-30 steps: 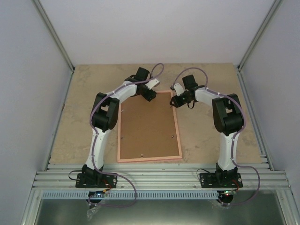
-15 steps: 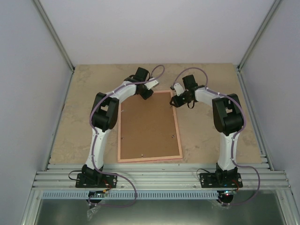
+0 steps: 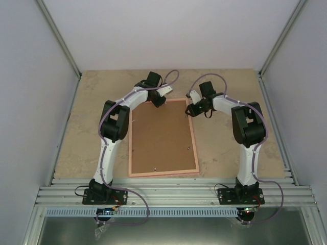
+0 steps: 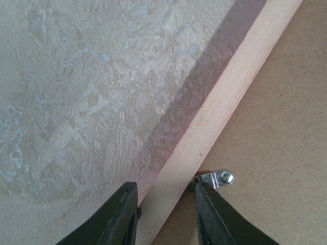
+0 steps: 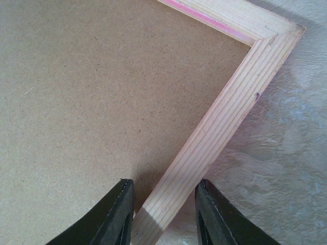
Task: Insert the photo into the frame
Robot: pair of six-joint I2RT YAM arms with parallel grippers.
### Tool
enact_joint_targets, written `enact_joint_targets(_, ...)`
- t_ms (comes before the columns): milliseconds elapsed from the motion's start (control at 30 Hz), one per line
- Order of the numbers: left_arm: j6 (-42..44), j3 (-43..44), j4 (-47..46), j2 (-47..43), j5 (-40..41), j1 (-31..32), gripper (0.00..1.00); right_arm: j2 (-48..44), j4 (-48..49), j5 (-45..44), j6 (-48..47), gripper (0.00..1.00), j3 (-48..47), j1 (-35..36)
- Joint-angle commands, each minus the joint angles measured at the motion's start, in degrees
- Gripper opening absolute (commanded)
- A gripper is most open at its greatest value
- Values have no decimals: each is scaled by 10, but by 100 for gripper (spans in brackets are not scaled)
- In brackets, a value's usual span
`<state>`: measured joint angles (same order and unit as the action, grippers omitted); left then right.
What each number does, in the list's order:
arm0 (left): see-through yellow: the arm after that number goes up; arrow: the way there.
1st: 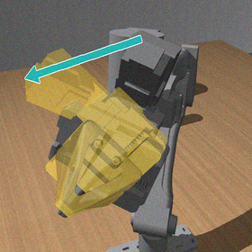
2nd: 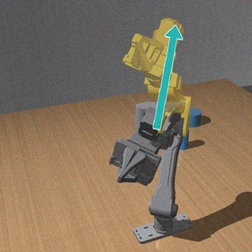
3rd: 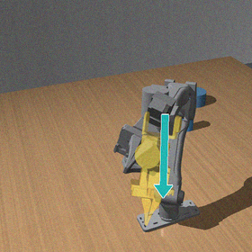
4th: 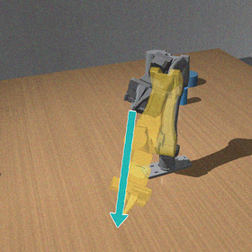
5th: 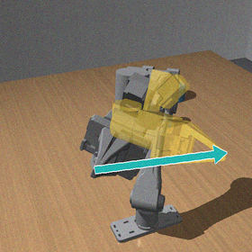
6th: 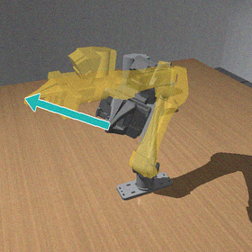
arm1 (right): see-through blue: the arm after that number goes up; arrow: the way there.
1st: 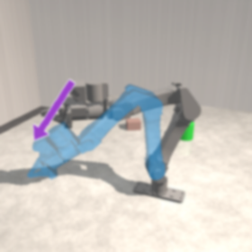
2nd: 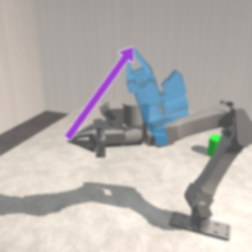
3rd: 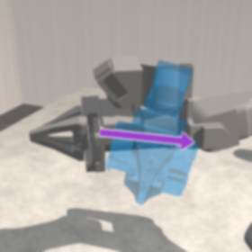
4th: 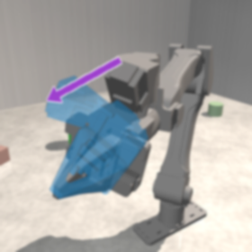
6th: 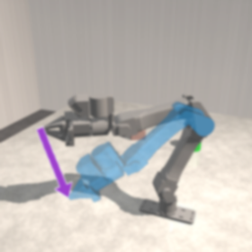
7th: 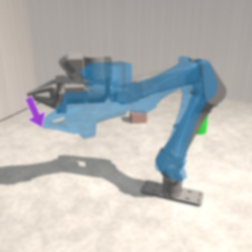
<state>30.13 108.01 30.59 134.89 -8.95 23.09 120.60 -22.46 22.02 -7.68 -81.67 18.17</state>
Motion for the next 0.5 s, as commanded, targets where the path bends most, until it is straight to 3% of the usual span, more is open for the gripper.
enact_joint_targets(0,10,6,42,39,-12,7,30,18,-5,-10,-24,34,8,-7)
enact_joint_targets(300,5,28,53,54,-18,16,23,29,-8,-1,-25,33,-5,-7)
enact_joint_targets(467,-27,41,37,44,-19,8,28,38,-6,-7,-26,33,-28,-6)
